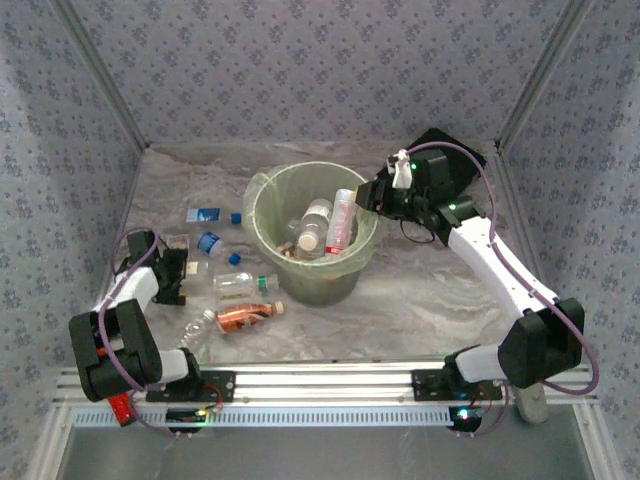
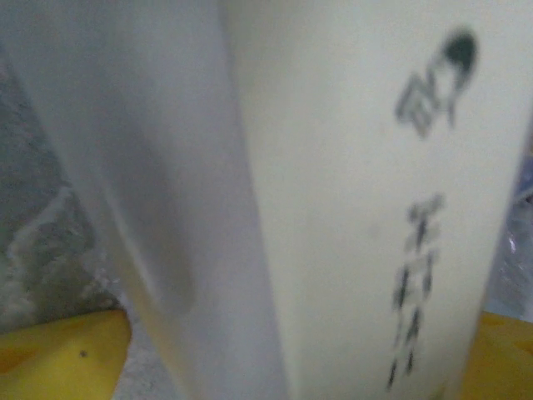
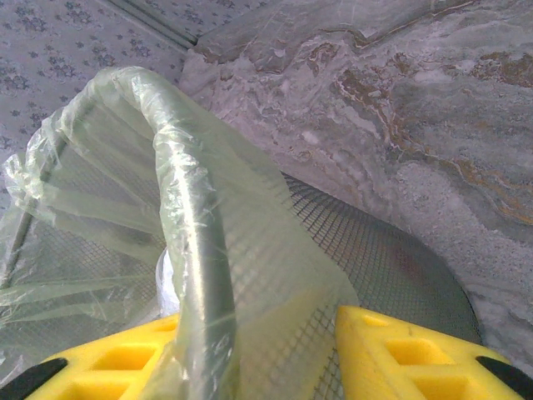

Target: Put the plastic bottles in the bin

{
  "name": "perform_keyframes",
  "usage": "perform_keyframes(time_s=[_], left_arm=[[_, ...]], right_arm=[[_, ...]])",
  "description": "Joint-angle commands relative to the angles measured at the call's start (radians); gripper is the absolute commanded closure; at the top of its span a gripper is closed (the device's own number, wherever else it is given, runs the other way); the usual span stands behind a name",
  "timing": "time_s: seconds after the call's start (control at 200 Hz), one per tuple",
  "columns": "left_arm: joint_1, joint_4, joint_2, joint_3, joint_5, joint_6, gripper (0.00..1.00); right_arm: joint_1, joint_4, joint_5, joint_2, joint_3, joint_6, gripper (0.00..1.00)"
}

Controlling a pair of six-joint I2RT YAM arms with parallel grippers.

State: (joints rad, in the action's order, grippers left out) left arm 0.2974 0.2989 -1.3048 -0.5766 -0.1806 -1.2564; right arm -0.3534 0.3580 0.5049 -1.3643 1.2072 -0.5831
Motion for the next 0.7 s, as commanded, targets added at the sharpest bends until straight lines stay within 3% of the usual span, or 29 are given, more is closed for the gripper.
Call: perform_keyframes(time_s=[0.0,0.395,0.61,0.695], left_arm=[[0.001,-0.033,-0.046,-0.003,-0.048,-0.036,0.16],[0.001,0.181,0.188,-0.086,0.071,0.039,0.34],[0.000,0.273,0.312,-0.162,0.095,0.086,0.36],[0.001,0.264,0.305,-0.150,0.070,0.084,0.26]], right_arm=[[-0.015,0.024,-0.009,-0.009,0.009,0.016,0.54],[-0.019,0.036,-0.012,-0.018,0.028,0.017,0.54],[-0.024,0.035,-0.016,-0.020,0.029,0.014,0.54],[-0.026,0.035,-0.017,-0.024,0.029,0.016,0.54]])
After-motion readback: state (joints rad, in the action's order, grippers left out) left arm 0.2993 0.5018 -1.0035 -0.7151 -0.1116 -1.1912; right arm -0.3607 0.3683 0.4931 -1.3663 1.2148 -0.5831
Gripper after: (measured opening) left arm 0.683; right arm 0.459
